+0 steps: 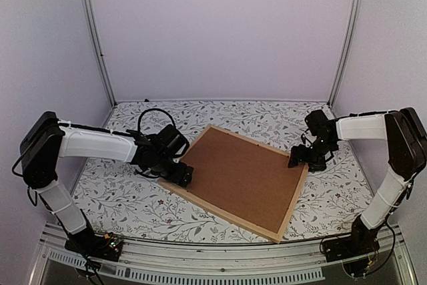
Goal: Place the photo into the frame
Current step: Rotate the photo frame at the center of the board.
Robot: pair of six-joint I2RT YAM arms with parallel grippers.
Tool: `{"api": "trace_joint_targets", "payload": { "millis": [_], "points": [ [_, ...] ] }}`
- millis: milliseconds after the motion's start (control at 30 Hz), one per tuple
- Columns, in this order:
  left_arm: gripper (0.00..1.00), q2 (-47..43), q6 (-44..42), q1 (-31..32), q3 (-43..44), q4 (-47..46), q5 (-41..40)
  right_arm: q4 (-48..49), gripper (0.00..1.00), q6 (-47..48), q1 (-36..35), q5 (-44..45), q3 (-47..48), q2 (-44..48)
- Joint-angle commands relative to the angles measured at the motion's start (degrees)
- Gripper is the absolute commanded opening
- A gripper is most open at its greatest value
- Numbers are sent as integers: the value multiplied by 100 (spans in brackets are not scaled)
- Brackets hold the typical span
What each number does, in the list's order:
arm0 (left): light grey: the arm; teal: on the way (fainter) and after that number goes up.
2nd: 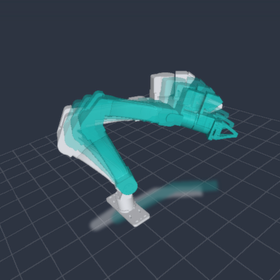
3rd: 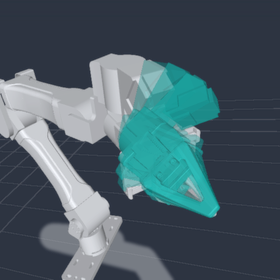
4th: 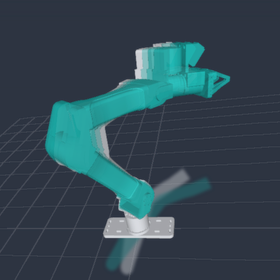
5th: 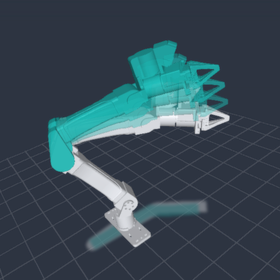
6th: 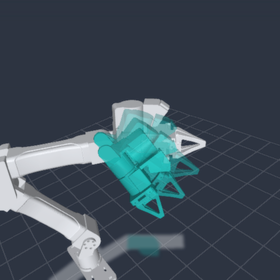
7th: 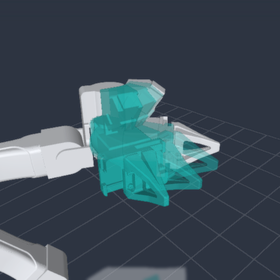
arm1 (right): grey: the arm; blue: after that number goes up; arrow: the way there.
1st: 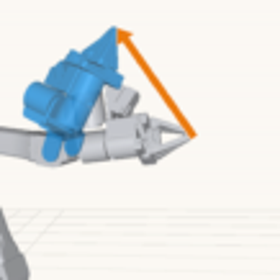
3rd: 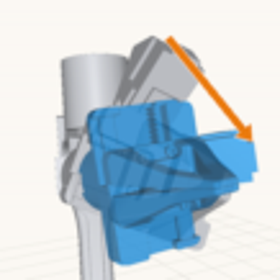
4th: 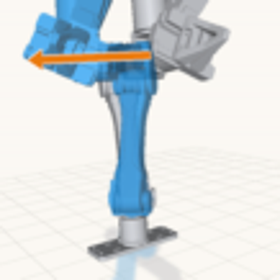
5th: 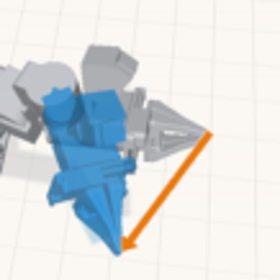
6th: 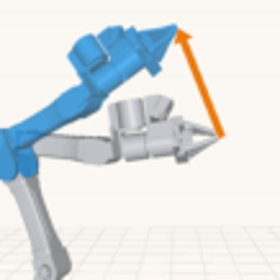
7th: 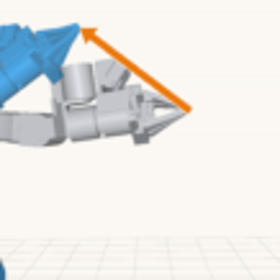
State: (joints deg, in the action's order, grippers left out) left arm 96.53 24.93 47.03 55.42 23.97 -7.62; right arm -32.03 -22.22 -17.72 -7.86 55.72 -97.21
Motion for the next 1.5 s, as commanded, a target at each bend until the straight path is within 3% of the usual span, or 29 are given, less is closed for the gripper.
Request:
{"api": "trace_joint_targets", "payload": {
  "millis": [0,833,1200,1467],
  "points": [
    [91,-117,-196,313,419,-910,382,535,89,156,-163,-664,0,-150],
    [100,487,-228,352,922,-369,-325,450,89,371,-163,-450,-114,283],
    [100,-68,-236,334,821,-83,-498,215,89,421,-162,88,-218,932],
    [100,-662,171,180,196,502,-263,74,89,362,-162,268,-306,1214]
  ]
}}
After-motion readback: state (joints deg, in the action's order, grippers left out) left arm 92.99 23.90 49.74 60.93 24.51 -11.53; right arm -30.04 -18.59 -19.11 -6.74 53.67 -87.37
